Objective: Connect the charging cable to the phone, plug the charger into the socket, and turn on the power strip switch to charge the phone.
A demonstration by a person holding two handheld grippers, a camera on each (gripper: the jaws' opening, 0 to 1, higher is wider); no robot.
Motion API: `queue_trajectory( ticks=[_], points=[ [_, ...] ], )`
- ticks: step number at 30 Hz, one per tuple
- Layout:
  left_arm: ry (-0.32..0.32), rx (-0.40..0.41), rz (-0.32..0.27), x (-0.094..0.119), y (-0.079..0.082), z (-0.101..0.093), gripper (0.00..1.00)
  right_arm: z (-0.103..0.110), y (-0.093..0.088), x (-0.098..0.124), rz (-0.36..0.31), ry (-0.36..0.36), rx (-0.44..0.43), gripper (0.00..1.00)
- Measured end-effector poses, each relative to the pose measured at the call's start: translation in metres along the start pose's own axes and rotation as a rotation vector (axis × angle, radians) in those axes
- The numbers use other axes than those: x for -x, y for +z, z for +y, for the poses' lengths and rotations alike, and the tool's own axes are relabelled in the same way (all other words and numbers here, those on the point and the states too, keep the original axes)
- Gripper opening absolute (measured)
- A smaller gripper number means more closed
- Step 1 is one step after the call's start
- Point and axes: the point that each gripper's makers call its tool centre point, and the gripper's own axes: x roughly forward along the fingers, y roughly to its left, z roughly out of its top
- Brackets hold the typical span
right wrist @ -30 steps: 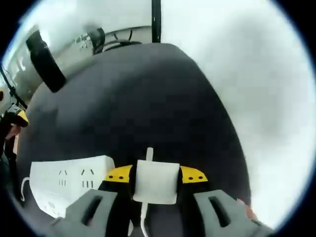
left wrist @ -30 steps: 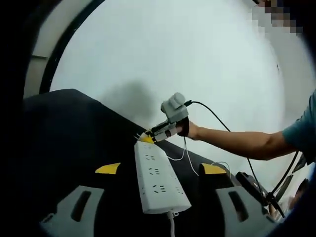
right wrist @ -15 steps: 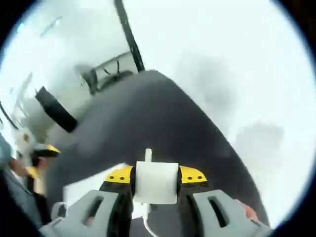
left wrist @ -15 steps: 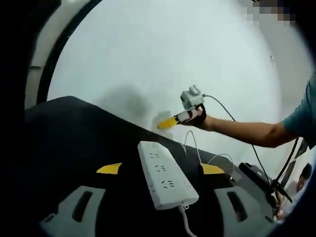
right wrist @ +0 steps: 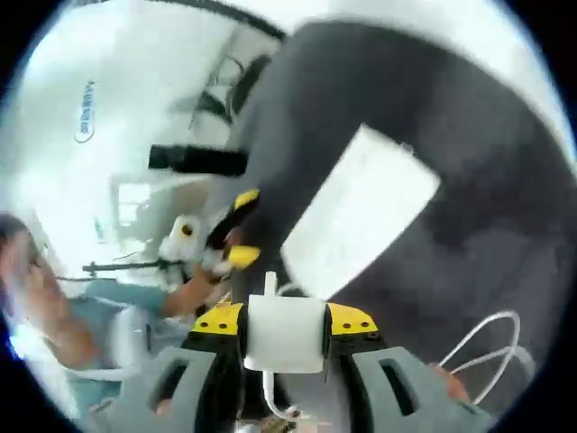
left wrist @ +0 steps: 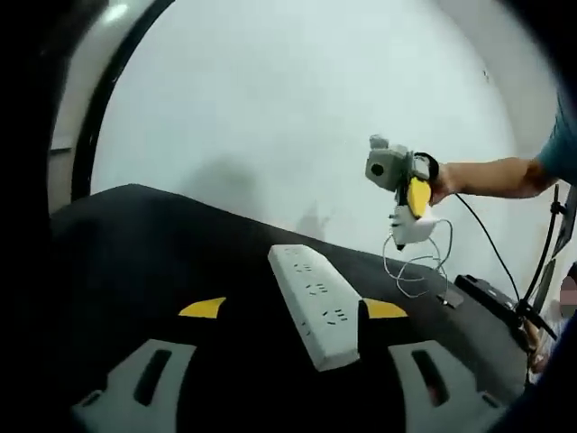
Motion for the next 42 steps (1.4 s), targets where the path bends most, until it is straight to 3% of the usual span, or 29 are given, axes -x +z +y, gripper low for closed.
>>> queue_trajectory(
  ticks=[7,12,16,18,19,24,27,30,35,42],
  points=[
    [-0.027,-0.024,-0.044,0.009,0.001,-0.013,0.51,-0.018,-0.017,-0.028,0.203,-0.032,-0.260,0.31],
    [-0.012,-0.086,-0.087,0.012,0.004,-0.032,0.63,-0.028,-0.020,-0.046,0.284,-0.054,-0.391,0.31],
    [0.025,-0.087,-0.104,0.009,-0.001,-0.048,0.79,-0.029,-0.019,-0.054,0.304,-0.044,-0.463,0.31],
    [0.067,-0.075,-0.110,0.003,-0.004,-0.054,0.93,-0.030,-0.019,-0.056,0.317,-0.049,-0.505,0.31],
    [0.150,-0.077,-0.126,0.002,-0.002,-0.049,0.95,-0.032,-0.017,-0.057,0.312,-0.053,-0.511,0.31],
    [0.190,-0.036,-0.160,-0.013,0.003,-0.066,0.96,-0.040,-0.007,-0.057,0.315,-0.061,-0.565,0.31],
    [0.241,0.021,-0.170,-0.017,0.007,-0.062,0.96,-0.042,-0.007,-0.059,0.318,-0.069,-0.588,0.31],
    [0.250,0.106,-0.208,-0.022,0.011,-0.059,0.96,-0.045,-0.008,-0.060,0.330,-0.081,-0.601,0.31],
    [0.295,0.069,-0.152,-0.035,0.002,-0.053,0.95,-0.045,-0.005,-0.063,0.335,-0.076,-0.602,0.31],
    [0.315,0.102,-0.167,-0.037,0.003,-0.055,0.92,-0.048,-0.002,-0.061,0.366,-0.069,-0.645,0.31]
  ],
)
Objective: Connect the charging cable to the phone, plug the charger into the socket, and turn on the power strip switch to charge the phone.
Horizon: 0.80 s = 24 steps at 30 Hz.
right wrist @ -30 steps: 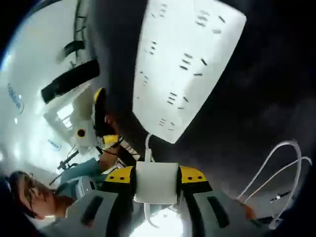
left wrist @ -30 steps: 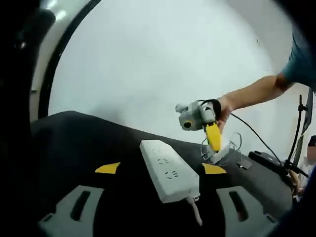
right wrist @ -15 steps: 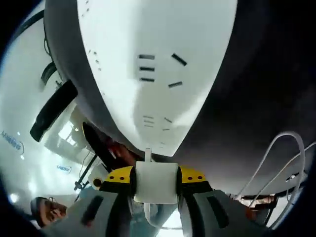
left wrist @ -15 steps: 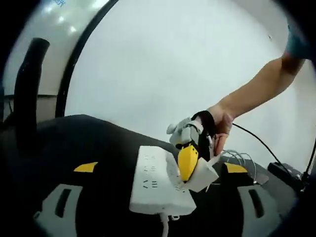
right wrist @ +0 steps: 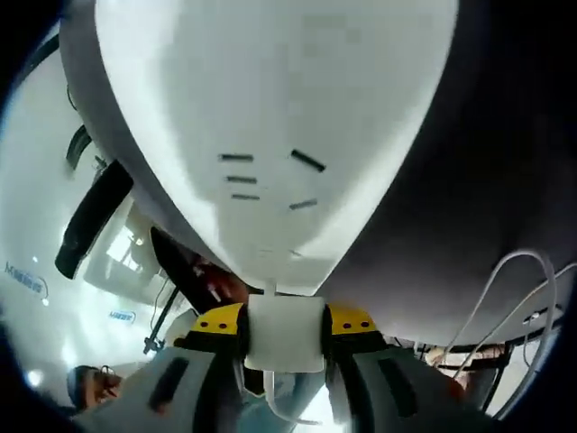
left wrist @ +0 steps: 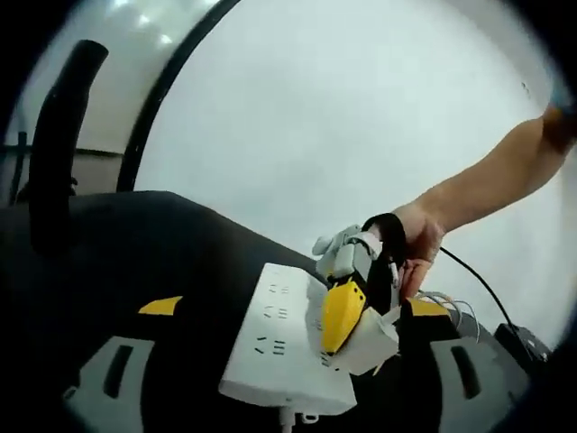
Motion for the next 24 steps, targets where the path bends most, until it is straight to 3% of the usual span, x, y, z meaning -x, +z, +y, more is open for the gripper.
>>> queue_trajectory(
  ticks=[6,10,15,18,19,20,21,24],
  points=[
    [0.025,-0.011,-0.002,-0.004,0.002,0.000,0.88,0.000,0.001,0.003,0.011,-0.017,0.000,0.32],
    [0.033,-0.050,0.029,-0.002,-0.001,0.010,0.69,-0.004,-0.002,-0.006,0.004,-0.042,0.067,0.32],
    [0.036,-0.128,0.052,-0.001,0.001,0.007,0.68,-0.007,-0.001,-0.007,0.014,-0.049,0.077,0.32],
    [0.001,-0.058,0.003,0.000,0.015,0.000,0.73,-0.009,-0.001,-0.008,0.018,-0.040,0.073,0.32],
    [0.004,-0.095,0.025,-0.003,0.008,0.000,0.72,-0.008,-0.001,-0.009,0.019,-0.039,0.072,0.32],
    [0.040,-0.206,0.077,-0.004,-0.004,0.007,0.68,-0.008,-0.001,-0.009,0.020,-0.039,0.072,0.32],
    [0.058,-0.170,-0.007,-0.007,0.006,0.005,0.67,-0.008,0.002,-0.009,0.000,-0.039,0.070,0.32],
    [0.030,-0.175,0.032,-0.007,0.003,0.002,0.59,-0.008,0.001,-0.008,0.013,-0.039,0.073,0.32]
  ],
)
